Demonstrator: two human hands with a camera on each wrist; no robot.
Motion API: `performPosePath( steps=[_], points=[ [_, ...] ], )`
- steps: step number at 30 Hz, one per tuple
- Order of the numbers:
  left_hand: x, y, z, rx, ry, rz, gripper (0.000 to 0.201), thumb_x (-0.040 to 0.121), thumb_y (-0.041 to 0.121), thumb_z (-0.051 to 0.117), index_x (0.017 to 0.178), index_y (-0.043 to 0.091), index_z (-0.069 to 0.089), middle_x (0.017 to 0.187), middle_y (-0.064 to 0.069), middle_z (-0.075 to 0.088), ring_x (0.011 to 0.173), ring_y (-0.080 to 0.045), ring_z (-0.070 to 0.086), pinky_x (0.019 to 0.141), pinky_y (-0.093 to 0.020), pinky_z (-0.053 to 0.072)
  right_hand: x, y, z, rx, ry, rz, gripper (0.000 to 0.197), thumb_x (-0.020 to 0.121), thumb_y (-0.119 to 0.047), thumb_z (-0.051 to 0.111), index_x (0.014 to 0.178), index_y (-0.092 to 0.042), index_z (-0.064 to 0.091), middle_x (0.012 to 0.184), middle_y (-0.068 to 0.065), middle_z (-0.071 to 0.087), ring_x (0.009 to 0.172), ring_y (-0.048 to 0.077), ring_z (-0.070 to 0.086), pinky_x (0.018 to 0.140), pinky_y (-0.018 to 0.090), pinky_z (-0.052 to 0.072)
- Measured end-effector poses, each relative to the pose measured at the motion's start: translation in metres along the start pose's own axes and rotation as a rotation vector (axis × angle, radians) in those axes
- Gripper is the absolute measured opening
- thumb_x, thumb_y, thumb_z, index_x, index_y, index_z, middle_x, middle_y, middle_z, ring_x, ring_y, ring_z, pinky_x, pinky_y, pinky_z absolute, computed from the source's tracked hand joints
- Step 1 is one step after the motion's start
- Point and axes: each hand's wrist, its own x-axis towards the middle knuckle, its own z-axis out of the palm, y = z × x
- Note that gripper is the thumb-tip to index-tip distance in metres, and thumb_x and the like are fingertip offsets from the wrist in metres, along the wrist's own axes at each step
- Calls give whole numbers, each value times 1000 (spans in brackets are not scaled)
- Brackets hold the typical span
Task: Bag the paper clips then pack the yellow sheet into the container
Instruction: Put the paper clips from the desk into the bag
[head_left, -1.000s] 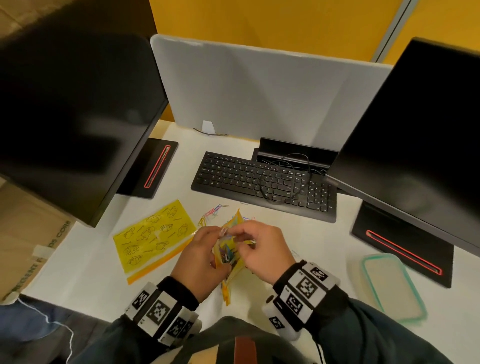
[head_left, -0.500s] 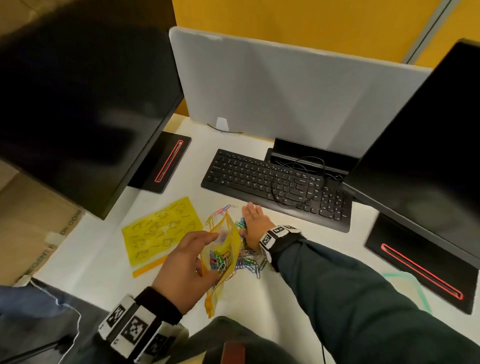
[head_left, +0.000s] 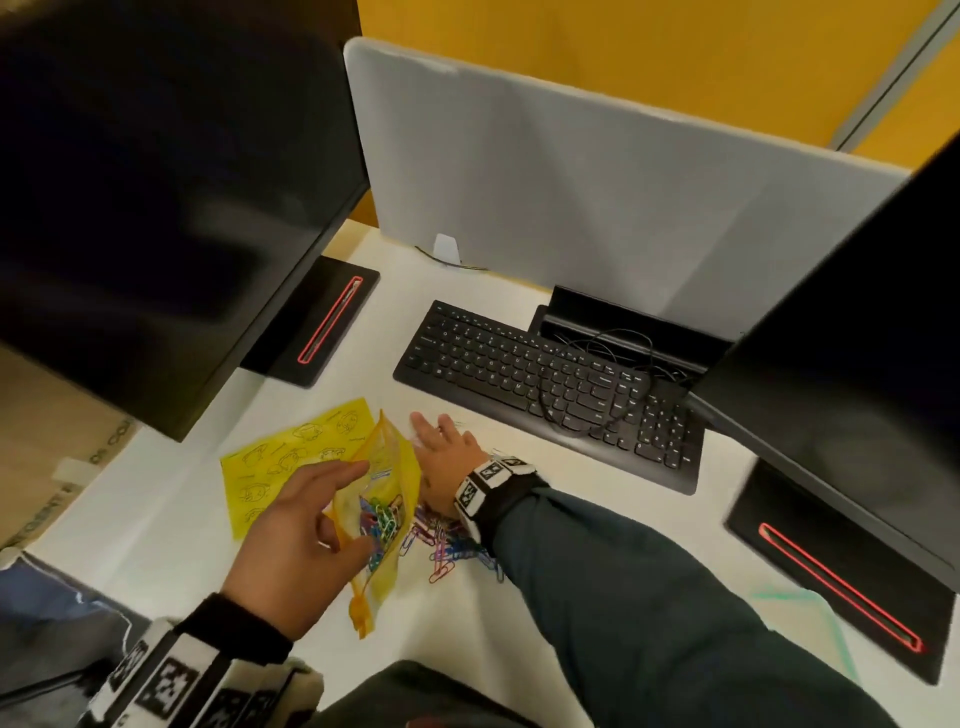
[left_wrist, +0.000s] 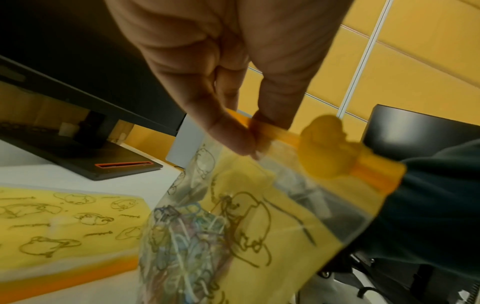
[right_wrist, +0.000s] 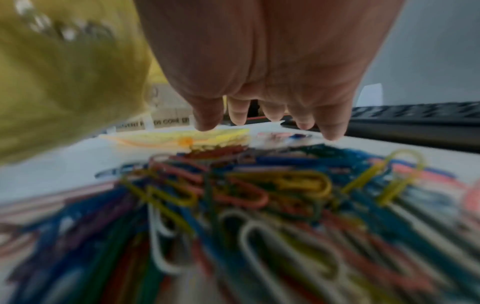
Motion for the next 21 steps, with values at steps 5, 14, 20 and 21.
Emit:
performPosePath(
  steps=[5, 14, 20, 21],
  points=[
    [-3, -5, -10, 14, 33, -66, 60, 64, 3, 76, 113, 32, 56, 112, 16, 47, 68, -6, 56, 59, -3, 41, -3, 8, 14, -118, -37, -63, 57, 98, -43, 28, 148, -30, 3, 159, -2, -7, 145, 30, -10, 118, 49, 4],
    [0, 2, 4, 10, -44, -3, 61, 64, 3, 75, 114, 32, 56, 113, 17, 46, 67, -8, 55, 59, -4, 41, -91, 50, 20, 154, 80, 55, 49, 100, -29, 28, 147, -31, 13, 158, -2, 14, 144, 25, 14, 117, 42, 20],
    [-6, 11, 19, 31, -149, 70, 60, 65, 1, 71, 115, 30, 55, 115, 12, 47, 67, -6, 55, 58, -5, 41, -164, 78, 35, 358, 197, 457, 96, 75, -38, 72, 147, -27, 9, 147, 3, 29, 132, 24, 30, 107, 37, 34],
    [-7, 12, 20, 34, -162, 83, 60, 65, 1, 71, 115, 29, 55, 116, 11, 47, 66, -5, 55, 59, -5, 41, -173, 80, 43, 351, 159, 510, 100, 72, -37, 75, 147, -24, 10, 145, 5, 29, 131, 25, 31, 106, 37, 36]
  ],
)
